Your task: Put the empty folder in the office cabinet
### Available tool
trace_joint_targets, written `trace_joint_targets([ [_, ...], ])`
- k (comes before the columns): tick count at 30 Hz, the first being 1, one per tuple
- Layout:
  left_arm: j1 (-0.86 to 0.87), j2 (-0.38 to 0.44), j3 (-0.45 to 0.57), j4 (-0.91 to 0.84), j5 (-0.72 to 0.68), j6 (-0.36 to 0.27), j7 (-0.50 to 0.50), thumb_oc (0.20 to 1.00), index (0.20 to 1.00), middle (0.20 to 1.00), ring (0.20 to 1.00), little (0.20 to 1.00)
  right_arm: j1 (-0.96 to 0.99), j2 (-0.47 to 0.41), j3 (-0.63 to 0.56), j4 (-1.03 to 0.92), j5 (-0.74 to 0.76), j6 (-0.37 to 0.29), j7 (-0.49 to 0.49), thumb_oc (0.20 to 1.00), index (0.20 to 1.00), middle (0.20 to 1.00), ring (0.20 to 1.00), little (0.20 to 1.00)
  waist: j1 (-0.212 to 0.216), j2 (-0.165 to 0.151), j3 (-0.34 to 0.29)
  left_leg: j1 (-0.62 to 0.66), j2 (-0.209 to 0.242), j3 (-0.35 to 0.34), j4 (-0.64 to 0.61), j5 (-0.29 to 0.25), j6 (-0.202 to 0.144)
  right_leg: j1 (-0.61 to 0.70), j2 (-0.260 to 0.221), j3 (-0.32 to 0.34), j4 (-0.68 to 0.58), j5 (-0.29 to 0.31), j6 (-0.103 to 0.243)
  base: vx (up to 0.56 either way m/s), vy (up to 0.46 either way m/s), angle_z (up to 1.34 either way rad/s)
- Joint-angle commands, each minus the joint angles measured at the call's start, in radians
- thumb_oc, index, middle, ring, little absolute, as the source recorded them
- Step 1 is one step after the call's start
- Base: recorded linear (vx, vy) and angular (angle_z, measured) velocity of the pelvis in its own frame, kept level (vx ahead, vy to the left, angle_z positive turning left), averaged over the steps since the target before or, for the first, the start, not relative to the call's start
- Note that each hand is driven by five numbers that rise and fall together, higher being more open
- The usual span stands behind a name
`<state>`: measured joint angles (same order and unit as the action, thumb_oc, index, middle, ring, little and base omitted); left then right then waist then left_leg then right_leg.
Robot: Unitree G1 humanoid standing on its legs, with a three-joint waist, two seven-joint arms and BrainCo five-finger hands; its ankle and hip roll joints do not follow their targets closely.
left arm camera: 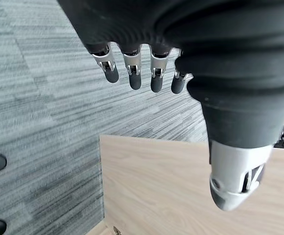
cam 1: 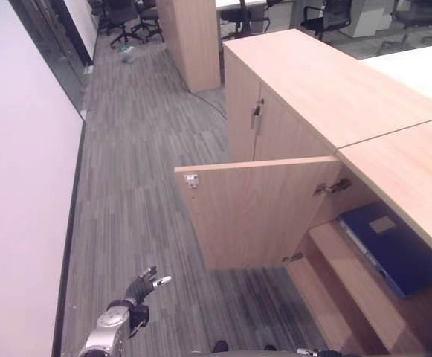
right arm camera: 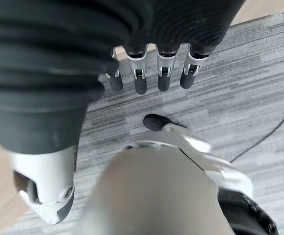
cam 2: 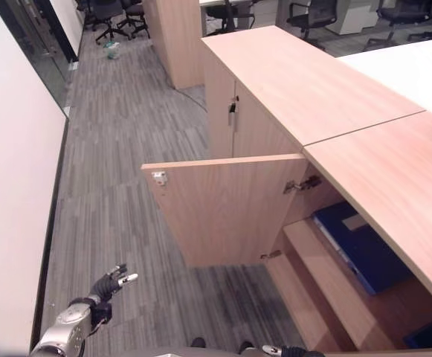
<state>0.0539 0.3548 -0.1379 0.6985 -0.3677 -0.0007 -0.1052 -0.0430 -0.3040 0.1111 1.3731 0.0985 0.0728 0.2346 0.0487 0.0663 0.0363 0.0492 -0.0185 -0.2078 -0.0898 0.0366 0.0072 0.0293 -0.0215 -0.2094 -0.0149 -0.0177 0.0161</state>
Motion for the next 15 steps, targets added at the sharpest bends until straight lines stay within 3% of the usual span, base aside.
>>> trace_joint_targets([
  [1,-0.071,0.022,0.062,-0.027,-0.03,-0.044,0.018,1.0,1.0,1.0,1.0,1.0,-0.003,0.001,0.015,0.029,0.013,-0.01,-0.009,1.0,1.0,1.0,1.0,1.0,-0.01,-0.047,0.01,-0.066,-0.038,0.172,0.154,-0.126,-0.024,0.028,-0.045,0.015,-0.026,-0.047,0.059,-0.07,-0.14,0.05],
  [4,-0.109,0.037,0.065,-0.046,-0.028,-0.045,0.031,1.0,1.0,1.0,1.0,1.0,-0.011,-0.013,0.014,0.029,0.025,-0.01,-0.022,1.0,1.0,1.0,1.0,1.0,-0.015,-0.057,0.038,-0.154,-0.005,0.246,0.334,-0.167,-0.053,0.057,-0.04,0.011,-0.032,-0.064,0.036,-0.02,-0.086,0.15],
  [6,-0.158,0.058,0.074,-0.03,-0.01,-0.057,0.052,1.0,1.0,1.0,1.0,1.0,-0.014,-0.038,-0.001,0.043,0.033,-0.009,-0.03,1.0,1.0,1.0,1.0,1.0,-0.025,-0.052,0.039,-0.171,0.058,0.266,0.375,-0.131,-0.071,0.079,-0.037,0.021,-0.03,-0.081,0.021,0.08,-0.04,0.06],
  [7,-0.16,0.058,0.073,-0.028,-0.01,-0.058,0.052,1.0,1.0,1.0,1.0,1.0,-0.015,-0.039,-0.001,0.043,0.034,-0.009,-0.03,1.0,1.0,1.0,1.0,1.0,-0.024,-0.052,0.041,-0.168,0.059,0.267,0.373,-0.131,-0.072,0.081,-0.036,0.022,-0.03,-0.081,0.021,0.09,0.018,-0.08],
  [10,-0.233,0.109,0.075,0.035,-0.005,-0.07,0.073,1.0,1.0,1.0,1.0,1.0,-0.004,-0.064,0.002,0.064,0.018,-0.011,-0.028,1.0,1.0,1.0,1.0,1.0,-0.028,-0.043,0.024,-0.136,0.09,0.169,0.234,-0.08,-0.083,0.075,-0.034,0.066,-0.033,-0.084,0.027,0.11,0.068,-0.31],
  [11,-0.274,0.124,0.063,0.063,-0.015,-0.071,0.075,1.0,1.0,1.0,1.0,1.0,0.01,-0.081,-0.01,0.083,0.007,-0.01,-0.026,1.0,1.0,1.0,1.0,1.0,-0.033,-0.024,0.007,-0.113,0.093,0.088,0.135,-0.047,-0.09,0.075,-0.03,0.083,-0.038,-0.088,0.028,0.11,0.082,-0.42],
  [12,-0.275,0.124,0.062,0.064,-0.016,-0.072,0.074,1.0,1.0,1.0,1.0,1.0,0.01,-0.081,-0.011,0.083,0.007,-0.01,-0.026,1.0,1.0,1.0,1.0,1.0,-0.033,-0.024,0.007,-0.109,0.093,0.087,0.128,-0.044,-0.09,0.077,-0.03,0.082,-0.038,-0.088,0.028,0.13,0.081,-0.49],
  [15,-0.315,0.115,0.071,0.103,-0.1,-0.067,0.067,1.0,1.0,1.0,1.0,1.0,0.038,-0.113,-0.068,0.116,0.024,-0.009,-0.029,1.0,1.0,1.0,1.0,1.0,-0.066,0.019,-0.037,-0.01,0.109,0.098,0.003,-0.032,-0.099,0.091,-0.03,0.074,-0.066,-0.082,0.042,0.14,0.143,-0.38],
])
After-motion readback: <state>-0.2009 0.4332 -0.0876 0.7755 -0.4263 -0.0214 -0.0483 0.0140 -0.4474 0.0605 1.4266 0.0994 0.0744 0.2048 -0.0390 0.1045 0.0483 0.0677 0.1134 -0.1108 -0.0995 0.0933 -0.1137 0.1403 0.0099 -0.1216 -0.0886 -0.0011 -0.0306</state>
